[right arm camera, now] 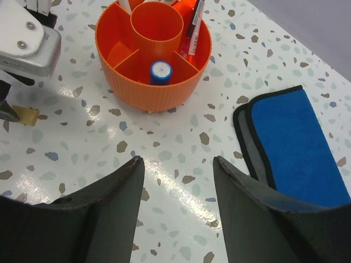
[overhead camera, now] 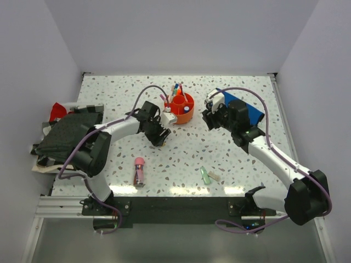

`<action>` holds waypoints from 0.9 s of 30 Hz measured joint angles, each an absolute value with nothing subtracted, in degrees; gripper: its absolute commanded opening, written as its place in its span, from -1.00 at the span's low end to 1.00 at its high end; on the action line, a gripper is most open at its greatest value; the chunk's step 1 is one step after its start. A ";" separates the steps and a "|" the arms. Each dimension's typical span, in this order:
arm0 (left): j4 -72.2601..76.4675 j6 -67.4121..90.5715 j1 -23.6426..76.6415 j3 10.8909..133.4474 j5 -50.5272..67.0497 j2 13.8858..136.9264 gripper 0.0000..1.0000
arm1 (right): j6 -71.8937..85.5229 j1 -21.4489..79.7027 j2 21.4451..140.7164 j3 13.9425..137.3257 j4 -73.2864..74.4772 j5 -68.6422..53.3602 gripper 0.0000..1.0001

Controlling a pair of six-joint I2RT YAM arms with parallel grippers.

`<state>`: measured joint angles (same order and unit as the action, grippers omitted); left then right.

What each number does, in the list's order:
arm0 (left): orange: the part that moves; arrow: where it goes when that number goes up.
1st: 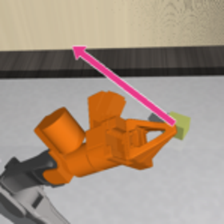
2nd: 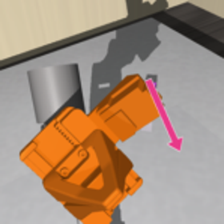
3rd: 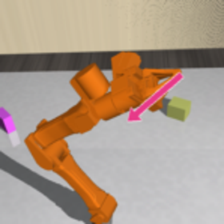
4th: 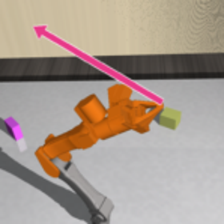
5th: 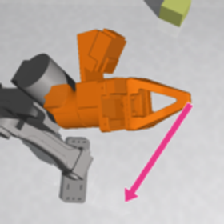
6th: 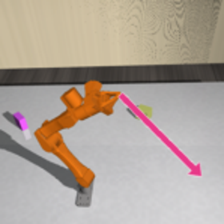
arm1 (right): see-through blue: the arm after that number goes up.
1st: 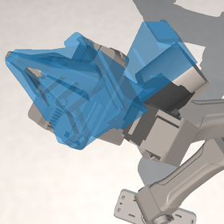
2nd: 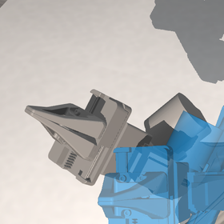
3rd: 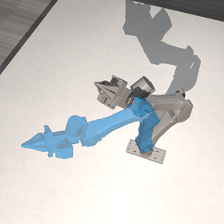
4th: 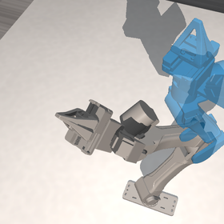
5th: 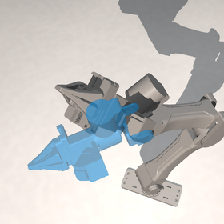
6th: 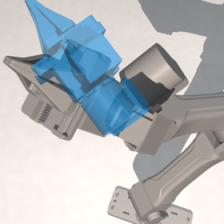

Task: Sort the stationery into containers
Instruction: Pick up the stationery from the center of the board.

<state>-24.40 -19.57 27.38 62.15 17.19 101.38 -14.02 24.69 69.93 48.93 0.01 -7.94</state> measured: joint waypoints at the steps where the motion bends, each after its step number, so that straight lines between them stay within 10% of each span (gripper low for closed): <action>1: -24.38 -19.40 27.57 62.17 17.15 101.84 0.22 | -14.09 24.69 69.91 48.75 0.01 -7.90 0.13; 6: -25.26 -18.46 28.47 62.98 17.69 103.22 -0.03 | -14.46 24.69 69.69 48.01 0.05 -6.98 0.13; 13: -26.00 -18.04 29.80 63.66 19.55 104.18 -1.00 | -14.70 24.69 69.04 46.11 -0.01 -6.68 0.13; 27: -23.57 -23.22 26.57 73.73 23.44 93.91 -1.00 | -16.08 24.69 68.93 44.53 0.01 -5.43 0.13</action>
